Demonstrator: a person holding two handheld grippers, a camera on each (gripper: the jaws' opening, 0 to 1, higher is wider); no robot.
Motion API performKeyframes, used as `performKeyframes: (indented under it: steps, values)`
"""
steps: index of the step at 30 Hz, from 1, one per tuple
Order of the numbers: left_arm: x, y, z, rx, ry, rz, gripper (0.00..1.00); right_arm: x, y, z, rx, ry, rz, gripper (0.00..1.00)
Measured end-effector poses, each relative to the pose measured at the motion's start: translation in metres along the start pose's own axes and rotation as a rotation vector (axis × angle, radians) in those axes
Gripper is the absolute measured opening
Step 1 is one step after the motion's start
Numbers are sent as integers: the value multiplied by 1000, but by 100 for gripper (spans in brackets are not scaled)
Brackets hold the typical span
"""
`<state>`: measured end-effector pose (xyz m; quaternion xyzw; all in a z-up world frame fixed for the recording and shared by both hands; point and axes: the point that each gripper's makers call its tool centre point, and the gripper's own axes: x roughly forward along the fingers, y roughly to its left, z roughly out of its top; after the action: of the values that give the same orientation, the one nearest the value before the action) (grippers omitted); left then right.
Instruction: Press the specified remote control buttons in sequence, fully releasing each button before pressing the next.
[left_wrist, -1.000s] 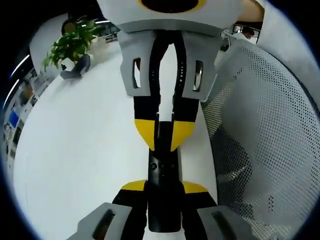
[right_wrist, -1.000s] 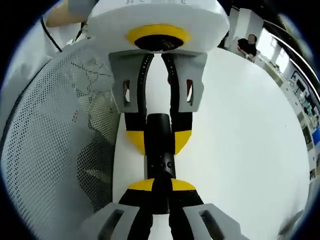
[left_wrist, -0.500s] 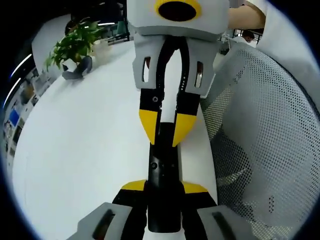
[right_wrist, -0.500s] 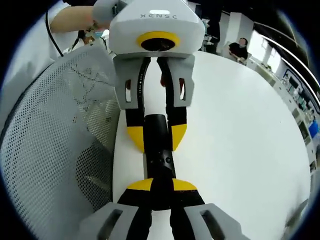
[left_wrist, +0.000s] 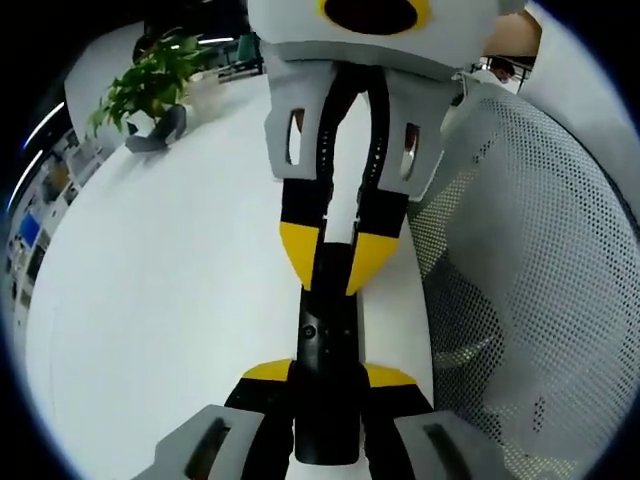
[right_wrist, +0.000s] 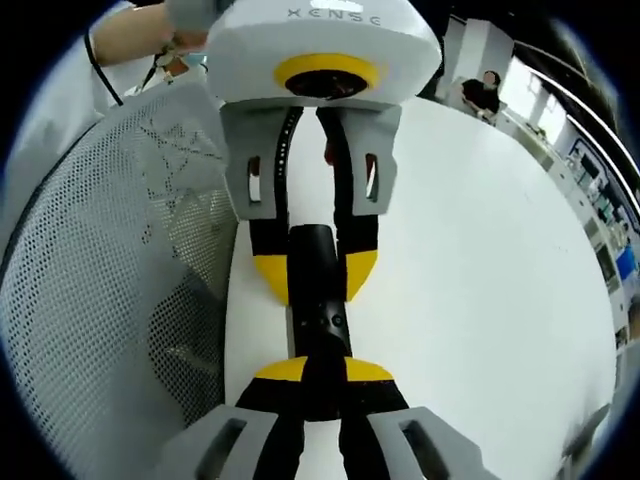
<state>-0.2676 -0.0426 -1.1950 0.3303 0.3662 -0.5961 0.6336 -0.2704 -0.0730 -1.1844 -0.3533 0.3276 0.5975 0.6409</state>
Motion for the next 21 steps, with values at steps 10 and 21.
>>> performKeyframes:
  steps: [10,21]
  values:
    - [-1,-1,-1,-19,-39,13,24,-2,3,-2,28,-59,-50,6]
    - [-1,-1,0,-10,-16,12,24,0,0,-1,71,57,-39,5]
